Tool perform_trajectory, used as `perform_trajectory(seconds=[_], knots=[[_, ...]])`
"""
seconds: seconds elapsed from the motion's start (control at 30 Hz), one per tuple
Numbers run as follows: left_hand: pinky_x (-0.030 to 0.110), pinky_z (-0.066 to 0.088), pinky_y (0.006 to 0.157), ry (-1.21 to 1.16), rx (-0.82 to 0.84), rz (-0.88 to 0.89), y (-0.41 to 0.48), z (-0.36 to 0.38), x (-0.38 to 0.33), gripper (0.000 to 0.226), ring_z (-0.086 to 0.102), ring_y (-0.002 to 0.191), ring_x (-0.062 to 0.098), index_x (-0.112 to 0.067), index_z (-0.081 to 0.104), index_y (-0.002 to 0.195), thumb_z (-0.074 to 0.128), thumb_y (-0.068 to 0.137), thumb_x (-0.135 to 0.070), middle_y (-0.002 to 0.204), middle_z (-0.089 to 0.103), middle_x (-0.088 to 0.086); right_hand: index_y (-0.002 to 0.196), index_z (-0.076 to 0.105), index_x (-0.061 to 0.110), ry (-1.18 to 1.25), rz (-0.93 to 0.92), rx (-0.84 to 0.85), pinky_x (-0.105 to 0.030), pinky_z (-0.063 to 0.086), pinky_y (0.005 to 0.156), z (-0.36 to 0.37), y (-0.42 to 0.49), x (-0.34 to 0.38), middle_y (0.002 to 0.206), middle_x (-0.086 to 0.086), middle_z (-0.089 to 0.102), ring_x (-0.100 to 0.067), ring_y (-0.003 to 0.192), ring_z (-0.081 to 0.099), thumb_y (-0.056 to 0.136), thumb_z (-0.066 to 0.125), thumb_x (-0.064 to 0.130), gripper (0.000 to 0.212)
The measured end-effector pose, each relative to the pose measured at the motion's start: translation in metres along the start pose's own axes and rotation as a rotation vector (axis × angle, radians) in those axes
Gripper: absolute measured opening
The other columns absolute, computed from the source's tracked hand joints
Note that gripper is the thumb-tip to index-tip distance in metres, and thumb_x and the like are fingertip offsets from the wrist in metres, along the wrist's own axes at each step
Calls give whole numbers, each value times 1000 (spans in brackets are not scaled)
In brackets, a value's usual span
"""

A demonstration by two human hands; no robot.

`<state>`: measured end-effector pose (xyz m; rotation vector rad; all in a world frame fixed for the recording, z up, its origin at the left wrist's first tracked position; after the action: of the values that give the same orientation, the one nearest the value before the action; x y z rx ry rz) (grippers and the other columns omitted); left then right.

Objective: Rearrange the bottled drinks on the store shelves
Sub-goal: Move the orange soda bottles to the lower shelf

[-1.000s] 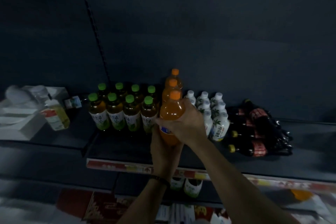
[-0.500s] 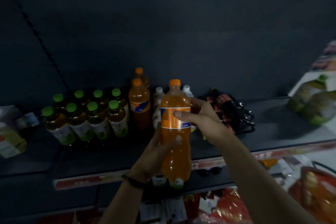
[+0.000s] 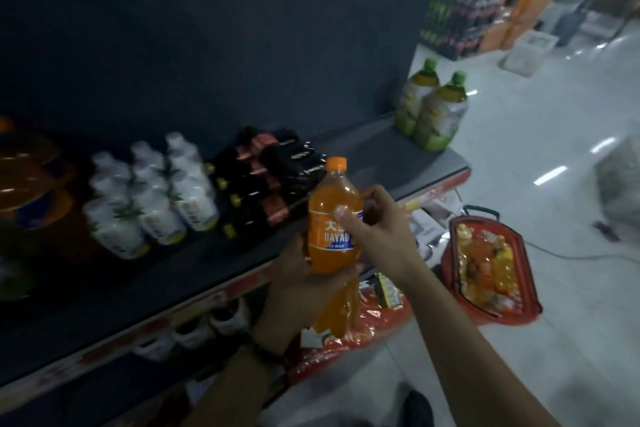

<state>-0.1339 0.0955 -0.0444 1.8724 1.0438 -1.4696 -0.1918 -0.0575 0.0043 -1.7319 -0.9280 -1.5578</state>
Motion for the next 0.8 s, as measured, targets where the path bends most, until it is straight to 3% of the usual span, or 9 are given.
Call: perform_trajectory(seconds=[0.13, 0.27, 0.33, 0.4, 0.47, 0.57, 0.6, 0.7, 0.8], knots=[[16, 58, 90, 52, 5, 3, 20, 95, 2, 75, 69, 108, -7, -26, 63, 130, 101, 65, -28, 118, 75, -15, 124, 65, 13, 37, 78, 120, -30, 63, 79, -106, 15, -35, 109, -1, 79, -19, 99, 79, 102, 68, 28, 26], [39, 62, 93, 88, -9, -78, 53, 180, 31, 76, 75, 111, 16, -23, 67, 129, 100, 62, -39, 120, 77, -2, 128, 61, 42, -48, 122, 211, -30, 64, 87, -185, 35, -92, 121, 15, 76, -10, 111, 75, 102, 67, 33, 27], [30, 61, 94, 120, -28, -103, 75, 220, 57, 75, 74, 110, 9, -21, 66, 128, 103, 63, -24, 120, 76, -4, 126, 60, 48, -114, 154, 221, -33, 64, 91, -214, 54, -133, 121, 18, 75, -5, 111, 73, 101, 69, 37, 29], [12, 56, 88, 133, -24, -156, 94, 254, 85, 73, 69, 106, -8, -22, 64, 126, 101, 64, -13, 118, 72, -13, 126, 62, 43, -206, 181, 233, -33, 64, 94, -235, 76, -179, 117, 20, 74, 0, 108, 72, 99, 70, 43, 28], [3, 50, 85, 144, -15, -208, 116, 282, 119, 72, 65, 103, -17, -30, 63, 124, 100, 65, -11, 113, 71, -24, 128, 65, 35, -292, 201, 263, -31, 63, 93, -249, 98, -221, 114, 19, 73, 0, 103, 72, 99, 70, 46, 32], [21, 48, 92, 173, 7, -344, 149, 315, 189, 41, 66, 84, -11, -34, 68, 92, 97, 72, -13, 85, 68, -46, 123, 70, 30, -343, 235, 296, -31, 63, 91, -264, 139, -290, 107, 17, 76, 1, 97, 74, 98, 73, 41, 27], [25, 47, 95, 161, -15, -389, 159, 322, 209, 35, 69, 86, -6, -32, 69, 88, 98, 73, -18, 82, 68, -46, 121, 71, 29, -356, 237, 292, -33, 62, 93, -268, 155, -312, 105, 18, 76, 0, 96, 74, 97, 74, 38, 25], [34, 56, 95, 207, -153, -334, 197, 336, 252, 68, 73, 104, 16, -28, 69, 116, 101, 57, -40, 111, 76, -17, 128, 66, 23, -400, 237, 243, -30, 61, 87, -276, 201, -373, 108, 15, 71, -2, 96, 70, 95, 78, 31, 35], [46, 61, 96, 170, -223, -297, 236, 340, 296, 72, 75, 103, 20, -21, 69, 121, 101, 56, -32, 114, 77, -1, 135, 56, 17, -531, 200, 198, -26, 55, 84, -274, 244, -420, 116, 5, 65, -9, 99, 64, 89, 84, 28, 55]])
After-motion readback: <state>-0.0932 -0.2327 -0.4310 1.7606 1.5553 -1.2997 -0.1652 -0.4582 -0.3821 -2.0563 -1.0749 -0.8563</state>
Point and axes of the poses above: each hand's wrist, its own y-axis towards the middle knuckle, its own z-axis out of the palm, x = y × z, the point moved 4 cm from there along y, towards the middle knuckle
